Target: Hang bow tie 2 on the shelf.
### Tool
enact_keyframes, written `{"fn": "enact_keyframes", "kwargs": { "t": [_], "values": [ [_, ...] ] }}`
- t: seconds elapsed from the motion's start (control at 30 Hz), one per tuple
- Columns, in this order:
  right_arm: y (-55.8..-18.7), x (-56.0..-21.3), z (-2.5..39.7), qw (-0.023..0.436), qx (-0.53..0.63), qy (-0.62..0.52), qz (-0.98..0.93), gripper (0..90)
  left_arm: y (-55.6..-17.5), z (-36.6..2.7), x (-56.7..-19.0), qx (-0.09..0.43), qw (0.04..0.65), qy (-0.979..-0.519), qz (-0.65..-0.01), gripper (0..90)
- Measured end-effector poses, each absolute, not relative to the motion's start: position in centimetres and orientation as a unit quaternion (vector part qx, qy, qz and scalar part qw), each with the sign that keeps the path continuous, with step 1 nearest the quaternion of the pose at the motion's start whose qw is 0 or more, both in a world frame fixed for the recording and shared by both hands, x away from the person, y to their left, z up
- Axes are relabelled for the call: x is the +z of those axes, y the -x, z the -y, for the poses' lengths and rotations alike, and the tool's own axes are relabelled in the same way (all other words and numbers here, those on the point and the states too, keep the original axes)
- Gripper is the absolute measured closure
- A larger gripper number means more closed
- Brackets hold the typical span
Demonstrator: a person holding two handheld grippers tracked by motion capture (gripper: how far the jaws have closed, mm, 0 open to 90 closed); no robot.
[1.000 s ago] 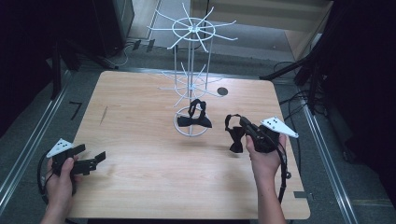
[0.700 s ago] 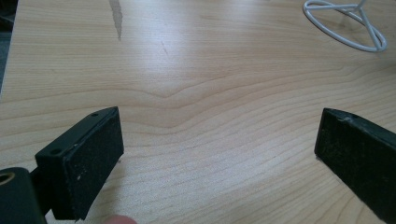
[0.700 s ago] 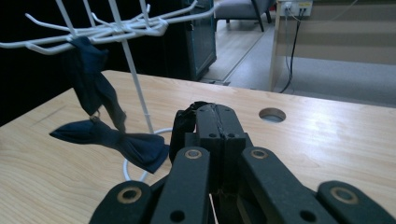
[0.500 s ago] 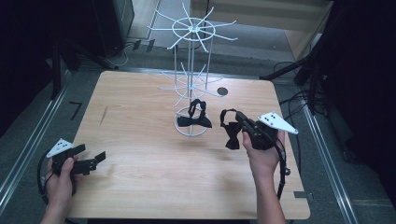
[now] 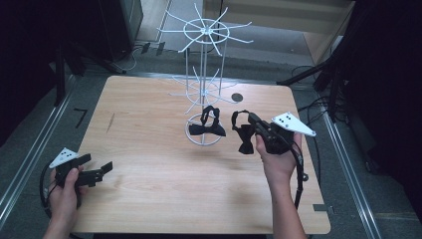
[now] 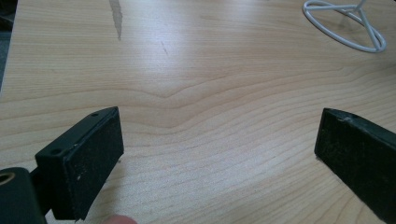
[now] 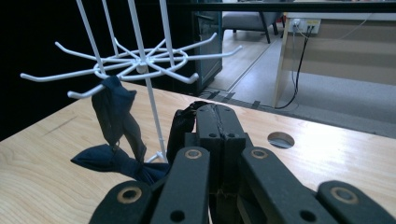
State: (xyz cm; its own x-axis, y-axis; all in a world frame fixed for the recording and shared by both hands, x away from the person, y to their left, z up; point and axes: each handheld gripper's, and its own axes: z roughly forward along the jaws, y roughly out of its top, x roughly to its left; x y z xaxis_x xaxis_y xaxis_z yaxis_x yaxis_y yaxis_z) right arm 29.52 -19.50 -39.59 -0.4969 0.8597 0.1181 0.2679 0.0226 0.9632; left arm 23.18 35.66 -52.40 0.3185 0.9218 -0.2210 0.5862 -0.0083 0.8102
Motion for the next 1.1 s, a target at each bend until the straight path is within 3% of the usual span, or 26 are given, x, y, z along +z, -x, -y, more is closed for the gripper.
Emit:
{"fn": "enact_keyframes", "kwargs": {
  "t": [1.1],
  "values": [
    [-31.1, -37.3, 18.9, 0.266, 0.566, -0.413, -0.662, 90.0, -23.2, -35.7, -52.4, 0.192, 0.438, -0.683, -0.552, 1.6]
  ]
}}
